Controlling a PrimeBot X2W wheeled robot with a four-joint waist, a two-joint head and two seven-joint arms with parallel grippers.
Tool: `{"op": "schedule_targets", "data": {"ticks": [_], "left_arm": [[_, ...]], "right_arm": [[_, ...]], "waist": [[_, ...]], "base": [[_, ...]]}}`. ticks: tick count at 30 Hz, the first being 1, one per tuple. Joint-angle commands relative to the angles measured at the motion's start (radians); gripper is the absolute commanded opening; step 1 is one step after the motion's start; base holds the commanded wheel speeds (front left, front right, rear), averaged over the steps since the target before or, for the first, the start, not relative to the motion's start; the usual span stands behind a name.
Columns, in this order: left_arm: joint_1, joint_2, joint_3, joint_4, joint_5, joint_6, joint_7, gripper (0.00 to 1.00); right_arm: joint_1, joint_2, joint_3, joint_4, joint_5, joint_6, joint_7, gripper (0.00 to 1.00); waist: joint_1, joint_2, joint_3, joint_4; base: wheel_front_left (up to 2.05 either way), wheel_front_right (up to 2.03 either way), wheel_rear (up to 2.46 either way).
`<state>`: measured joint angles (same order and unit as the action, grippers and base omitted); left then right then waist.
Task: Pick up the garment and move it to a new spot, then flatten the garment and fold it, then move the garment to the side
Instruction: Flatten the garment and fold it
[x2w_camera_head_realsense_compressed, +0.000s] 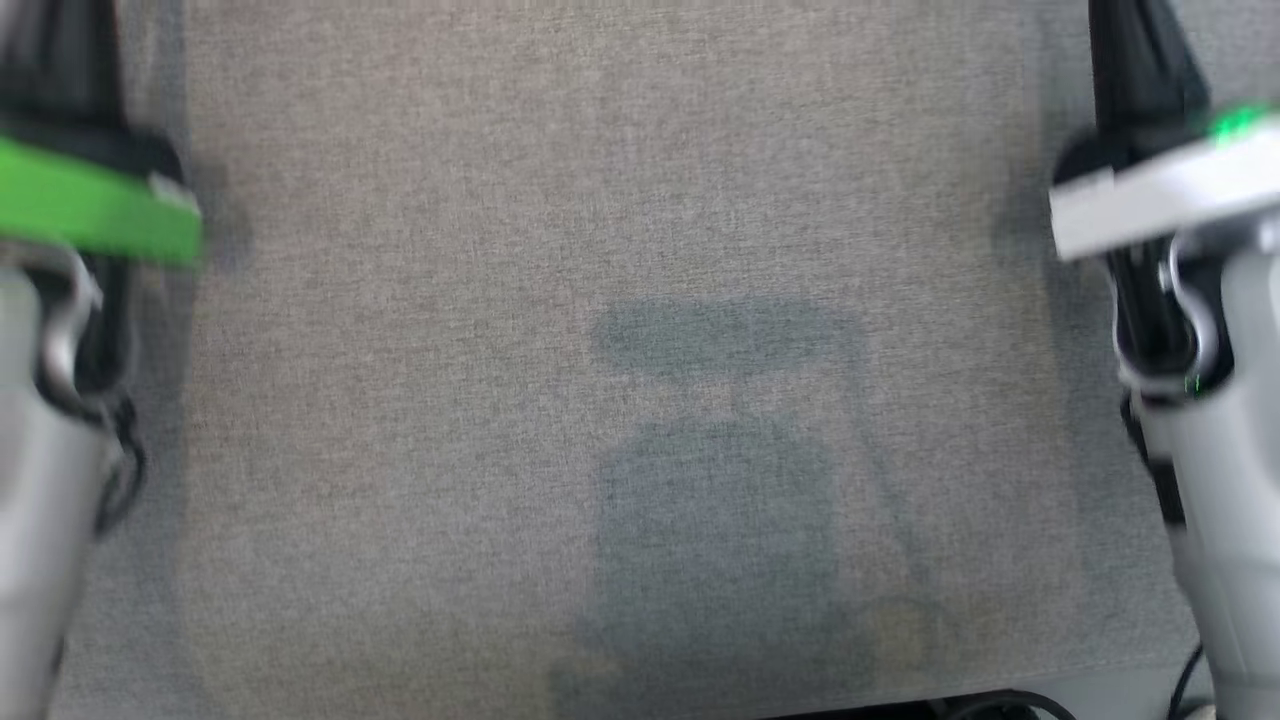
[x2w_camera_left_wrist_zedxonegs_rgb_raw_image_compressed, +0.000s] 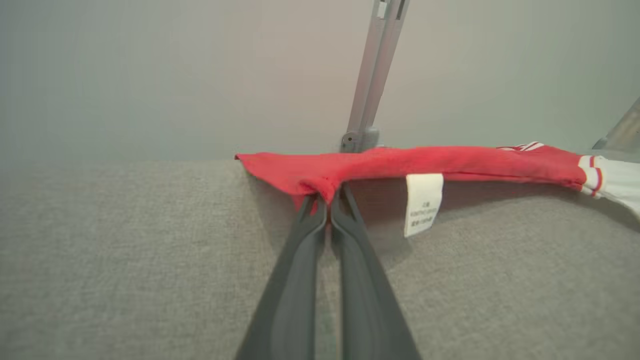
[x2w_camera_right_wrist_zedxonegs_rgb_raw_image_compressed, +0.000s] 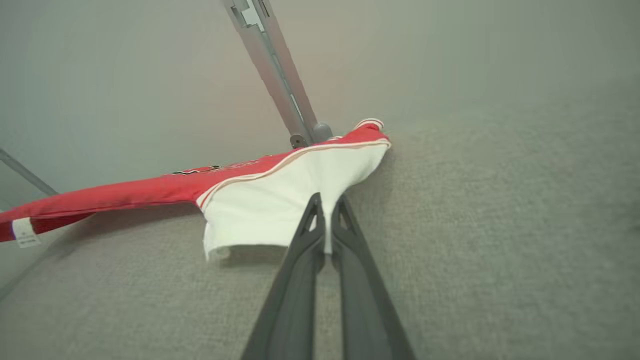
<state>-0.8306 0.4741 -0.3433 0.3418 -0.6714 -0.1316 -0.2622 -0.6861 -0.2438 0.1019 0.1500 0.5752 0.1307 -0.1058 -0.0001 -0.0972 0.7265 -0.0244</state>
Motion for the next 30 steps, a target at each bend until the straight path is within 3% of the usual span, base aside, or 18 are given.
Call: {"op": "schedule_targets", "data": {"ticks": [1, 14, 24, 30], "left_arm": [[0.088, 0.017, 0.009, -0.048, 0.032, 0.002, -0.003, 0.00], [0.661, -0.070, 0.068, -0.199, 0.132, 0.002, -0.003, 0.00], [1.090, -0.219, 0.113, -0.303, 0.217, 0.032, -0.003, 0.00], [1.154, -0.271, 0.092, -0.324, 0.189, 0.031, 0.014, 0.00]], "right_arm": [[0.085, -0.018, -0.005, -0.042, 0.022, 0.000, -0.003, 0.00], [0.619, -0.043, -0.082, -0.234, 0.076, 0.000, 0.063, 0.00], [1.056, -0.016, -0.208, -0.284, 0.109, -0.001, 0.083, 0.00], [1.081, 0.005, -0.256, -0.304, 0.153, -0.001, 0.071, 0.00]], "waist": [[0.0001, -0.0003, -0.085, -0.014], [0.0001, -0.0003, -0.373, -0.004], [0.0001, -0.0003, -0.496, 0.013], [0.0001, -0.0003, -0.486, 0.009]], "base": [[0.00, 0.00, 0.00], [0.00, 0.00, 0.00], [0.00, 0.00, 0.00], [0.00, 0.00, 0.00]]}}
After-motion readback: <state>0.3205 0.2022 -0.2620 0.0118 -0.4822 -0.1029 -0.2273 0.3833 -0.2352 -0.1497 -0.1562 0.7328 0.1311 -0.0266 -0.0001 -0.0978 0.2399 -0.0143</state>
